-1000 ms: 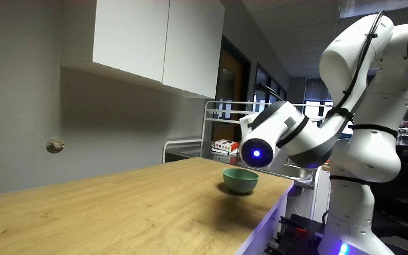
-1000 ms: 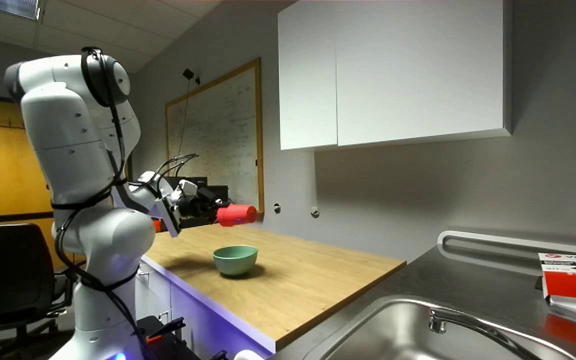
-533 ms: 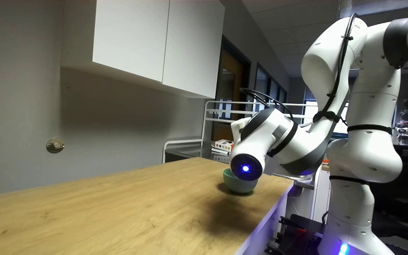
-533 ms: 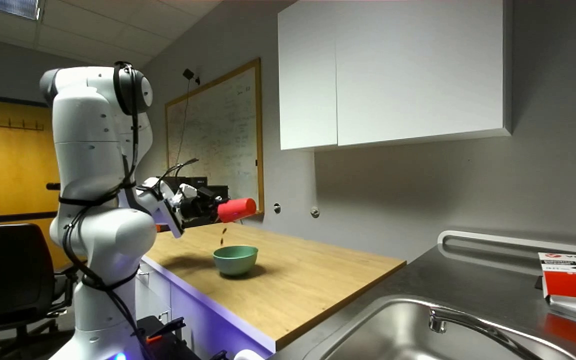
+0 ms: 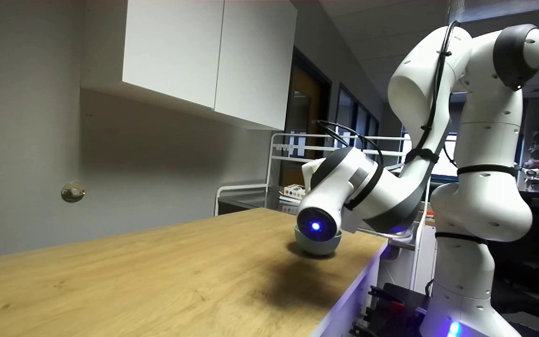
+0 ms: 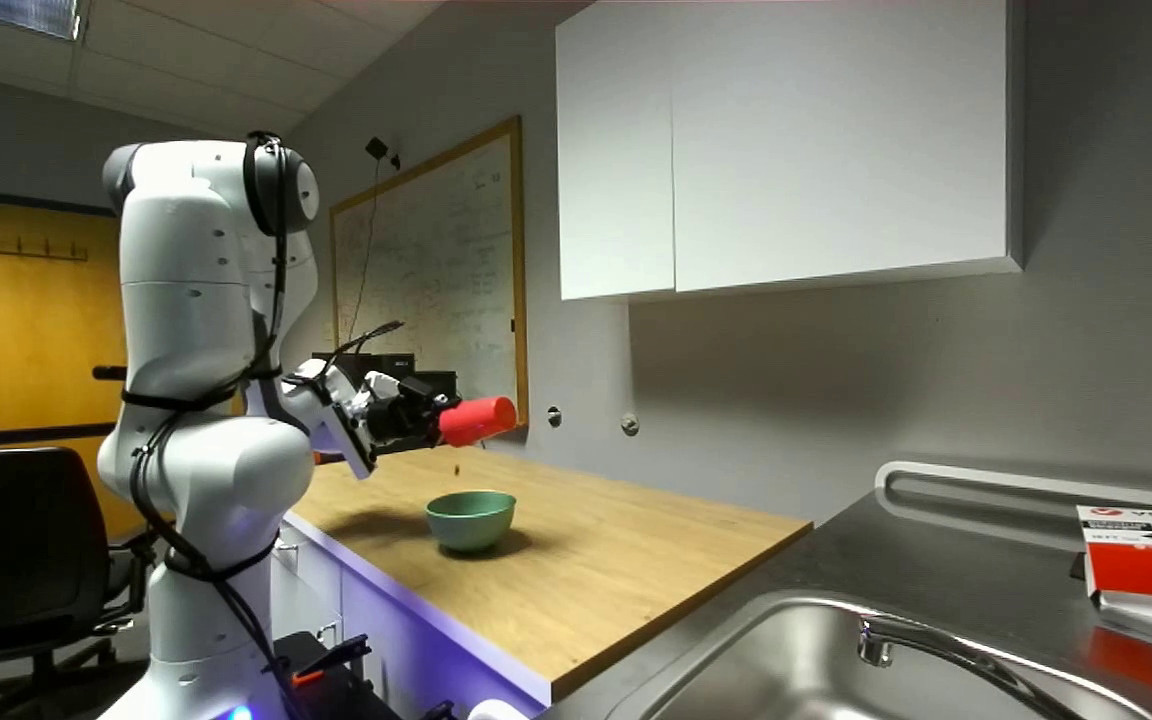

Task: Pour the contents in the orange cup into the bowl.

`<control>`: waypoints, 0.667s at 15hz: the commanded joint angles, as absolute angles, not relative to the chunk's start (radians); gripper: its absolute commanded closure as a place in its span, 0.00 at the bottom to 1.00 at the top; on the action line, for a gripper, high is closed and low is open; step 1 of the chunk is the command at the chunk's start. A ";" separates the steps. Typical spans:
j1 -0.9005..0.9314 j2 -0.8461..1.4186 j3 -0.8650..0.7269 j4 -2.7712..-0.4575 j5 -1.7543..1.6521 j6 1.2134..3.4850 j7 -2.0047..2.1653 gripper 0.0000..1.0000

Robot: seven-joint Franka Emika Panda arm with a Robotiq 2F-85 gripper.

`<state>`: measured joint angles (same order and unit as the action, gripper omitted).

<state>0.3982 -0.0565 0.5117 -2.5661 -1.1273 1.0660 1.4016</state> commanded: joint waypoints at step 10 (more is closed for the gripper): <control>0.434 0.043 0.488 -2.504 -1.130 0.859 1.561 0.99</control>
